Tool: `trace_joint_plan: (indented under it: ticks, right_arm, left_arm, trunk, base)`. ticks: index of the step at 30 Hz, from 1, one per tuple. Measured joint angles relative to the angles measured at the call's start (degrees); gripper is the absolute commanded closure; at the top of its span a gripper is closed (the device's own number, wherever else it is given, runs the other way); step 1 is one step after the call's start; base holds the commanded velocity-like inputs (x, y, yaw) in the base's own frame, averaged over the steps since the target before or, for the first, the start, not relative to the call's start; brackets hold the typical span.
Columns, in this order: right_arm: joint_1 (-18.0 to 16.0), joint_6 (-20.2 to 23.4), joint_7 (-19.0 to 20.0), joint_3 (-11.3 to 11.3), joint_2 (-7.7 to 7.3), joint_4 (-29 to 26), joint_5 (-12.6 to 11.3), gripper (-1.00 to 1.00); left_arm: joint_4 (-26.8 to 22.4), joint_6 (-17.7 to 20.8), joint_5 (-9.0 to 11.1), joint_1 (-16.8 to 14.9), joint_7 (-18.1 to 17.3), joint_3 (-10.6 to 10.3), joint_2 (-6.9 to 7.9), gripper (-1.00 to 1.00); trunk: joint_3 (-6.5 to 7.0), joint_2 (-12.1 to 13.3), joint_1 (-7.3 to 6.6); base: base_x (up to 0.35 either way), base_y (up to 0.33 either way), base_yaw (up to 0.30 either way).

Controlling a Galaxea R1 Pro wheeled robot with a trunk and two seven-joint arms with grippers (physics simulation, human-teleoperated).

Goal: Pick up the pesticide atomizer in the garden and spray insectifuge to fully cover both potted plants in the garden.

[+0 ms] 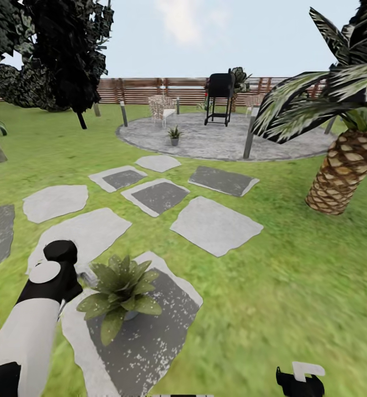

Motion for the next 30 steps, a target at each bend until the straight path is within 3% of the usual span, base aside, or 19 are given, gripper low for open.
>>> trace_joint_plan:
  ticks: [2, 4, 7, 8, 11, 14, 16, 20, 30]
  right_arm:
    - [0.0, 0.0, -0.04, 0.0, 0.0, 0.0, 0.0, -1.0]
    - [0.0, 0.0, -0.06, 0.0, 0.0, 0.0, 0.0, -1.0]
    - [0.0, 0.0, -0.07, 0.0, 0.0, 0.0, 0.0, -1.0]
    - [0.0, 0.0, -0.06, 0.0, -0.02, -0.02, 0.0, -1.0]
    - [0.0, 0.0, -0.03, 0.02, -0.13, 0.0, 0.08, -1.0]
    - [0.0, 0.0, 0.01, 0.02, -0.17, 0.0, 0.09, -1.0]
    - [0.0, 0.0, -0.02, 0.01, -0.18, 0.0, 0.09, -1.0]
    - [0.0, 0.0, 0.02, 0.01, -0.18, 0.0, 0.09, -1.0]
    - [0.0, -0.01, -0.02, 0.01, -0.18, 0.0, 0.09, -1.0]
  left_arm:
    - [0.14, -0.02, 0.18, 3.96, 0.0, 0.02, -0.11, 1.0]
    - [0.34, -0.05, 1.2, 5.17, 0.0, 0.03, -0.42, 1.0]
    - [1.32, -0.23, 6.31, 5.5, 0.0, -0.08, -0.39, 1.0]
    - [3.98, -0.33, 9.08, 5.58, 0.0, -0.46, -0.58, 1.0]
    - [4.43, -0.47, 9.44, 5.49, 0.0, -0.17, 0.17, 1.0]
    - [4.63, -0.65, 9.6, 5.47, 0.0, -0.13, 3.84, 1.0]
    - [4.79, -0.73, 9.84, 5.49, 0.0, -0.13, 5.21, 1.0]
    - [4.89, -0.62, 9.94, 5.55, 0.0, -0.27, 4.89, 1.0]
    - [4.83, -0.36, 10.67, 5.57, 0.03, -0.11, 4.88, 1.0]
  trunk:
    - [-0.01, 0.0, 0.0]
    - [0.0, 0.0, 0.0]
    - [0.0, 0.0, 0.0]
    - [0.0, 0.0, 0.0]
    - [0.01, 0.0, 0.0]
    - [0.01, 0.0, -0.01]
    - [0.01, 0.0, 0.0]
    - [0.0, 0.0, 0.0]
    - [0.0, 0.0, 0.02]
  base:
    - [0.0, 0.0, 0.248]
    - [0.0, 0.0, 0.206]
    - [0.0, 0.0, 0.12]
    - [0.0, 0.0, 0.007]
    - [0.0, 0.0, 0.002]
    - [0.0, 0.0, 0.0]
    - [0.0, 0.0, 0.0]
    - [0.0, -0.027, 0.0]
    - [-0.077, -0.239, 0.0]
